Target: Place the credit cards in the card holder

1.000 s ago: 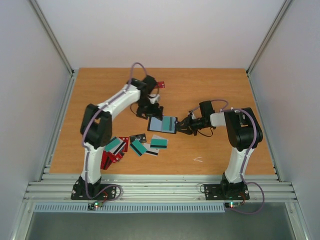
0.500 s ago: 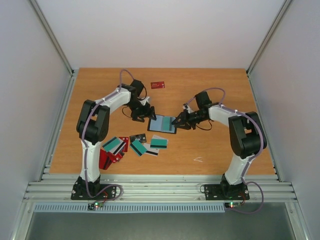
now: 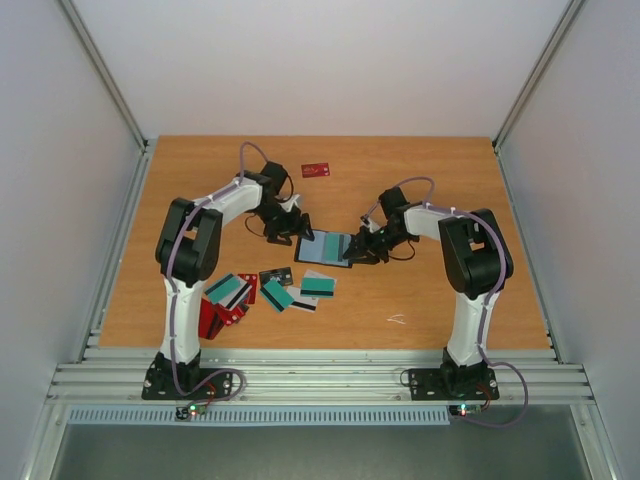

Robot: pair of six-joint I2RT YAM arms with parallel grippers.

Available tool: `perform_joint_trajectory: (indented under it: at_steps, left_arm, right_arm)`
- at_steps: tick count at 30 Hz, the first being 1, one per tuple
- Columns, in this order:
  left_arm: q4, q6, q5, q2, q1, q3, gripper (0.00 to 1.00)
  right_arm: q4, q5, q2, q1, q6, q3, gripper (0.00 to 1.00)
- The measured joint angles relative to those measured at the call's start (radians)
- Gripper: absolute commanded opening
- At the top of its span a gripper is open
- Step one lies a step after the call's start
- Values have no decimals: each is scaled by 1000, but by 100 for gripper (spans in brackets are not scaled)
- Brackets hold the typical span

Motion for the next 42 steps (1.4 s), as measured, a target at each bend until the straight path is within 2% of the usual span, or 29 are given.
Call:
perform_joint_trajectory:
  at_steps: [9, 22, 42]
  left_arm:
    - [52, -23, 114, 20, 2, -9, 73]
    - [142, -76, 249, 17, -10, -53, 72]
    - [146, -120, 262, 11, -149, 70, 70]
  right_arm:
    - [-27, 2, 15, -3, -59, 14, 23]
    - [-17, -18, 21, -10, -61, 9, 22]
    - [-10, -22, 18, -11, -58, 3, 22]
